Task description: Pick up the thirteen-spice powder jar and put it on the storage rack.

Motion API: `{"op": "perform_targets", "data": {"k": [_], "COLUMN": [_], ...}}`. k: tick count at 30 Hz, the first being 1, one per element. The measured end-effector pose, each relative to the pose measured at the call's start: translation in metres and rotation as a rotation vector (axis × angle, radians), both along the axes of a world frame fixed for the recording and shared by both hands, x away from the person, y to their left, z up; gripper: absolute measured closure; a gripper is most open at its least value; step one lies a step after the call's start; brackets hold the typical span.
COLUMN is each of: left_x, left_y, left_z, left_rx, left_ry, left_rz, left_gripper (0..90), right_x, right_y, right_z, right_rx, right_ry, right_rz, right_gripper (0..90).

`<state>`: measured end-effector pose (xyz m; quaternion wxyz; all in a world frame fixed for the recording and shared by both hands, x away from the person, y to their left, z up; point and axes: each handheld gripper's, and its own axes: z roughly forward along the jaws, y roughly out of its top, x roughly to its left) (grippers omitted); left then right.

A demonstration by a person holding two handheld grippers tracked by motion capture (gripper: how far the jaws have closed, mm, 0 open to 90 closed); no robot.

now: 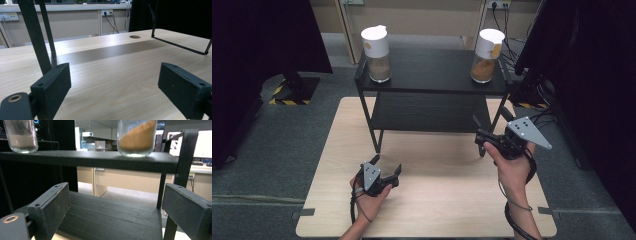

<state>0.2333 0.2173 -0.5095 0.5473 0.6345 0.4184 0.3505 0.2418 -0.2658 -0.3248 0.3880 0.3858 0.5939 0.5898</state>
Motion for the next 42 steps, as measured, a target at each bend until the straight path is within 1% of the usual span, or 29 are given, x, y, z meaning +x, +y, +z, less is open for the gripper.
{"op": "perform_targets", "data": {"k": [7,11,21,30,42], "left_x": [0.0,0.0,0.0,0.0,0.0], "left_y": [0.0,0.0,0.0,0.0,0.0], "left_z": [0.0,0.0,0.0,0.0,0.0], "left_rx": [-0.001,-0.001,0.0,-0.001,0.001], "left_ry": [0.0,0.0,0.0,0.0,-0.002], "left_rz": [0.0,0.0,0.001,0.001,0.001], "left_gripper": [10.9,10.9,10.9,10.9,10.9], "right_x": [-0.003,-0.005,-0.005,-0.009,-0.014], "right_y": [0.0,-0.002,-0.011,-0.016,-0.023], "right_z": [-0.012,-0.019,-0.037,-0.044,-0.066], "right_rx": [-0.011,-0.028,-0.044,-0.06,-0.065], "right_ry": [0.025,0.04,0.094,0.111,0.151], "right_rz": [0.007,0.008,-0.008,-0.016,-0.026], "right_gripper": [8.5,8.5,8.4,8.4,8.5]}}
